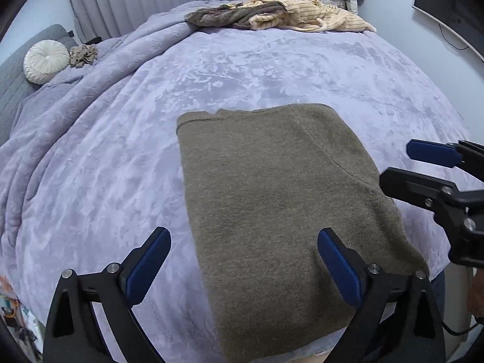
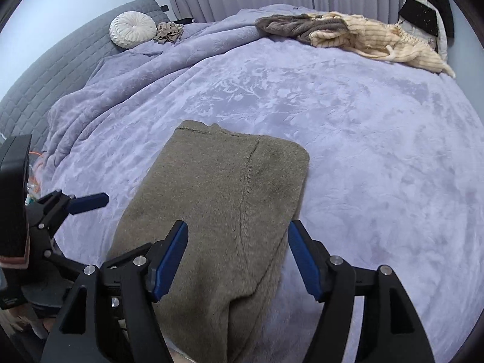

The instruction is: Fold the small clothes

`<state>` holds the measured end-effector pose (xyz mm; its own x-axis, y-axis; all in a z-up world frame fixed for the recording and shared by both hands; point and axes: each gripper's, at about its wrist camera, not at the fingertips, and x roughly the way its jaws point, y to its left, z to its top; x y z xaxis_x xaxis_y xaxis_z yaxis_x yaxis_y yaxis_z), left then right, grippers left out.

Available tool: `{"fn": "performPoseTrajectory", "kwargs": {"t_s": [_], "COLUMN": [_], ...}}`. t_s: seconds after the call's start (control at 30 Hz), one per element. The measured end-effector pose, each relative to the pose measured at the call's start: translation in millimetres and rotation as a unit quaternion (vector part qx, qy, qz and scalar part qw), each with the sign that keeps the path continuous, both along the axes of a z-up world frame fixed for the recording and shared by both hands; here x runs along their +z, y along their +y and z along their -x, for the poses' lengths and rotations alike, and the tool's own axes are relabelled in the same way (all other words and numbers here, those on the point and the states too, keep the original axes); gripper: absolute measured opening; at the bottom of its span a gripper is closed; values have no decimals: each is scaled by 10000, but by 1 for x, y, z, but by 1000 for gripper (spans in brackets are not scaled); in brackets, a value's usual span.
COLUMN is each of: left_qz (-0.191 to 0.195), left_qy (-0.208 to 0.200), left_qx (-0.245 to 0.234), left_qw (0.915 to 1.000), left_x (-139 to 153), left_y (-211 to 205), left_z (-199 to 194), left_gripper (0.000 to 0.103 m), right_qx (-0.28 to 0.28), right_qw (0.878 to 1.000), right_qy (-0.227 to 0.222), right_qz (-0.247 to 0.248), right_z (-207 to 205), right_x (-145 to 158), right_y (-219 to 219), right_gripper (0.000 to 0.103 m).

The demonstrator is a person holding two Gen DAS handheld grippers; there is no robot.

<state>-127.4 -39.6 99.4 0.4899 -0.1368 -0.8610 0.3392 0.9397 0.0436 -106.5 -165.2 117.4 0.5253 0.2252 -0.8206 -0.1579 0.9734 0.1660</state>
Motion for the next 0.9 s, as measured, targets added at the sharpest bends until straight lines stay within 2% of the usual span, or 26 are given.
{"fn": "performPoseTrajectory", "kwargs": {"t_s": [0.1, 0.23, 0.43, 0.53, 0.6, 0.73, 0.9], "left_qz": [55, 25, 15, 30, -99, -51, -167], "left_qy": [22, 53, -65, -178, -85, 316, 272], "left_qx": [63, 229, 675, 754, 820, 755, 826], "left_qw": [10000, 9997, 9977, 9970, 9966, 9966, 9961], "left_x": [5, 4, 8, 10, 7, 0, 0], "left_y": [7, 15, 26, 28, 27, 26, 25], "left_z": [4, 4, 9, 13, 12, 8, 11], "left_gripper": [98, 98, 98, 98, 98, 98, 98], "right_qx": [-144, -267, -244, -264, -255, -257, -223], "right_qw": [9991, 9960, 9943, 9943, 9943, 9939, 9933], "right_qy": [-126, -89, -7, 95, 108, 83, 65], "right_qz": [386, 852, 1042, 1028, 1034, 1069, 1132], "right_z": [19, 30, 39, 40, 42, 44, 45], "right_x": [13, 15, 9, 3, 2, 1, 3], "right_y": [9, 17, 23, 24, 25, 26, 29], "right_gripper": [72, 72, 72, 72, 72, 72, 72]}}
